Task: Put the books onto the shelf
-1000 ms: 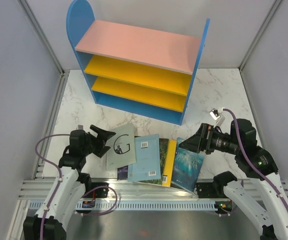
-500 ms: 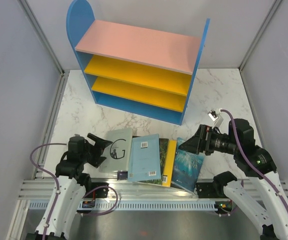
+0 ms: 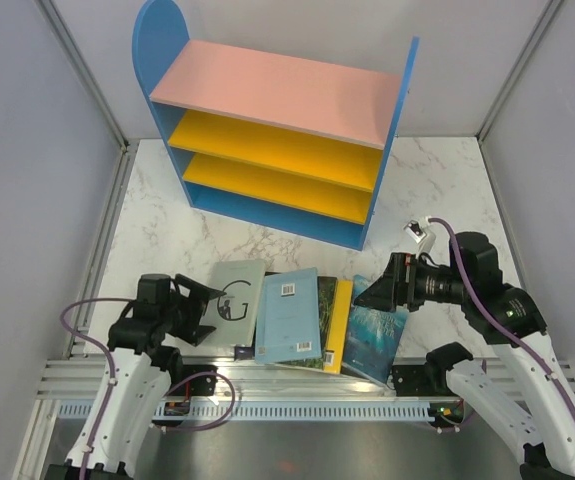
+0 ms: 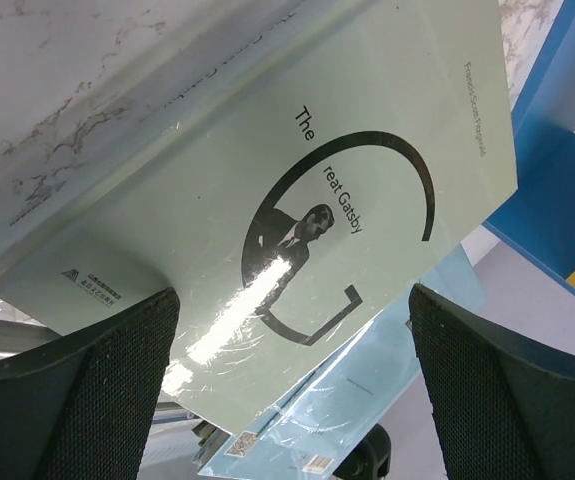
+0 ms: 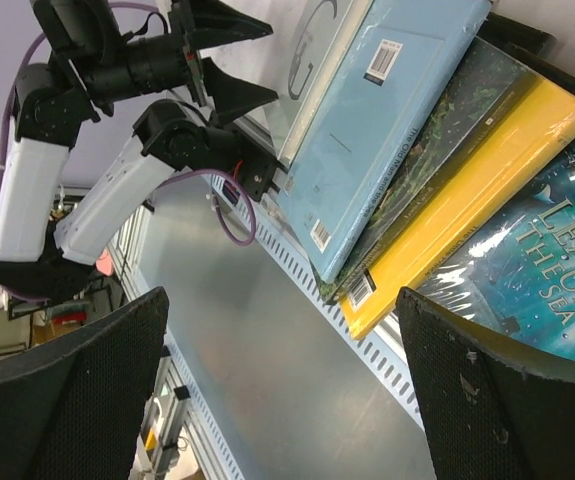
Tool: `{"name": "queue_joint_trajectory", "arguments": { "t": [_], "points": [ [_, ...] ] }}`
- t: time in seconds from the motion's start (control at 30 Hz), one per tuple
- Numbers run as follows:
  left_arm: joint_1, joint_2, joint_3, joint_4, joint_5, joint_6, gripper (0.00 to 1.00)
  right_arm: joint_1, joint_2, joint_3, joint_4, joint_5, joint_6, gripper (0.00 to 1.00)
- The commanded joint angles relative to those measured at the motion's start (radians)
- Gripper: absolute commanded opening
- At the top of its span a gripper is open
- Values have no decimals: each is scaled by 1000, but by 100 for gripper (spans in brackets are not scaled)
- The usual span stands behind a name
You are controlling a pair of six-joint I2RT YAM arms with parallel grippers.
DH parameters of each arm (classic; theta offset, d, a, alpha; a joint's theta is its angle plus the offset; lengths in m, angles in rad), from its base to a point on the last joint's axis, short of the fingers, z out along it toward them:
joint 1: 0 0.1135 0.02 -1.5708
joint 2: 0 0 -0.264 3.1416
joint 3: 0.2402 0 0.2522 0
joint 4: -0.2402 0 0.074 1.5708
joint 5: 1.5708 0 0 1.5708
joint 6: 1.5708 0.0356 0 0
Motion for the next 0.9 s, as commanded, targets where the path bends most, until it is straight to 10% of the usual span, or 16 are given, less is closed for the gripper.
{"name": "queue_joint_trajectory", "arguments": {
  "t": [0.0, 0.3, 0.53, 0.87],
  "points": [
    [-31, 69, -9, -78, 10, -22, 100, 4, -5, 2, -5, -44, -53, 98],
    [-160, 187, 86, -35, -89, -64, 100, 4, 21, -4, -25, 3, -60, 98],
    [-160, 281, 347, -91, -185, 86, 100, 20, 203, 21, 313, 26, 147, 98],
    [-148, 388, 648, -255, -260, 306, 100, 559, 674, 347, 363, 595, 102, 97]
  ]
}}
